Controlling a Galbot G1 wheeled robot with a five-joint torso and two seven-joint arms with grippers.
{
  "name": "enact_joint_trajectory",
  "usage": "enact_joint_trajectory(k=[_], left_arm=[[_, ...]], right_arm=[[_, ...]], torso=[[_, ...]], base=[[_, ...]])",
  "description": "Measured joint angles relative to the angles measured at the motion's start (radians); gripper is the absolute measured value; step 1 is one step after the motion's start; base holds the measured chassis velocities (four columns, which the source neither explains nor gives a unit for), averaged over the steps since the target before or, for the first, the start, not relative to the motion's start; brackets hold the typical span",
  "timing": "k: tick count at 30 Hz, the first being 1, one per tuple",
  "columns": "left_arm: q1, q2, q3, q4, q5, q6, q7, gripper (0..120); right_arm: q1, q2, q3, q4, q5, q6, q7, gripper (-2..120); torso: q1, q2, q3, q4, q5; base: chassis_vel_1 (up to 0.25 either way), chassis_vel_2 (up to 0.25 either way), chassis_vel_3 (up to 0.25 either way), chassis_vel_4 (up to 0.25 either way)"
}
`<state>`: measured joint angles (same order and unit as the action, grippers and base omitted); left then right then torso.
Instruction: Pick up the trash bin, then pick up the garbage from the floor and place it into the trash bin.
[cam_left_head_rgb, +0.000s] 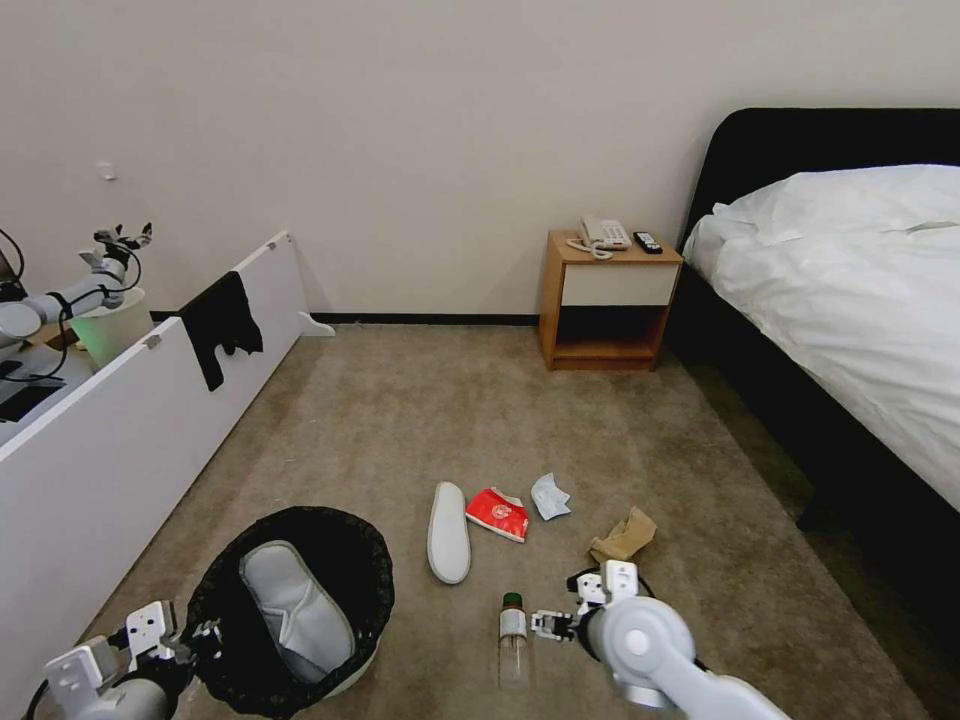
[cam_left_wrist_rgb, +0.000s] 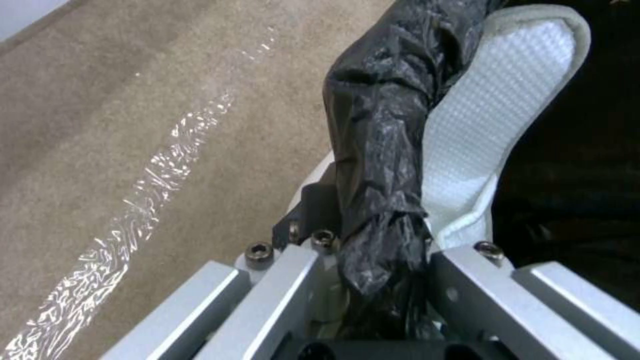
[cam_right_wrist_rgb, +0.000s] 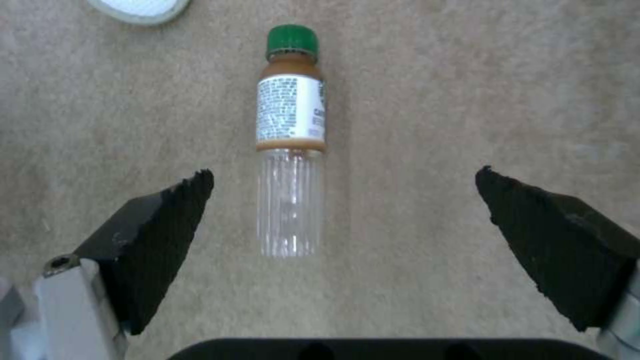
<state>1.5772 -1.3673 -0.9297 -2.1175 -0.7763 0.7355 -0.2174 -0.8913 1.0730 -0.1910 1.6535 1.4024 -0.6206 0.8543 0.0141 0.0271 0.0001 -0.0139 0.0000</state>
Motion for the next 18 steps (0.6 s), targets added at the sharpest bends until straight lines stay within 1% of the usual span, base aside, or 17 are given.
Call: enact_joint_trajectory(k=[1,7,9,10,18], left_arm=[[0.000,0.000,0.000,0.000,0.000,0.000,0.000,1],[-0.003,0.008,-0.004,0.007,-0.012,0.000,-0.002,1],[-0.003,0.010,-0.005,0.007,-0.013,0.000,-0.003,1],[-0.003,0.014,-0.007,0.007,-0.016,0.000,-0.004,1],[-0.009,0.017,-0.008,0.012,-0.020,0.000,-0.004,1]], right_arm=[[0.000,0.000,0.000,0.000,0.000,0.000,0.000,100],[0.049,0.068,-0.047,-0.096,-0.038,0.012,-0.022,100],[0.054,0.076,-0.052,-0.105,-0.040,0.013,-0.023,100],[0.067,0.095,-0.064,-0.124,-0.046,0.014,-0.025,100],[0.106,0.155,-0.089,-0.187,-0.066,0.020,-0.031,100]], torso=[[0.000,0.000,0.000,0.0000,0.0000],[0.000,0.000,0.000,0.0001,-0.0001],[0.000,0.000,0.000,0.0000,-0.0002],[0.000,0.000,0.000,0.0000,0.0000],[0.000,0.000,0.000,0.0000,-0.0001]], base=[[0.000,0.000,0.000,0.000],[0.000,0.000,0.000,0.000],[0.000,0.000,0.000,0.000],[0.000,0.000,0.000,0.000],[0.000,0.000,0.000,0.000]])
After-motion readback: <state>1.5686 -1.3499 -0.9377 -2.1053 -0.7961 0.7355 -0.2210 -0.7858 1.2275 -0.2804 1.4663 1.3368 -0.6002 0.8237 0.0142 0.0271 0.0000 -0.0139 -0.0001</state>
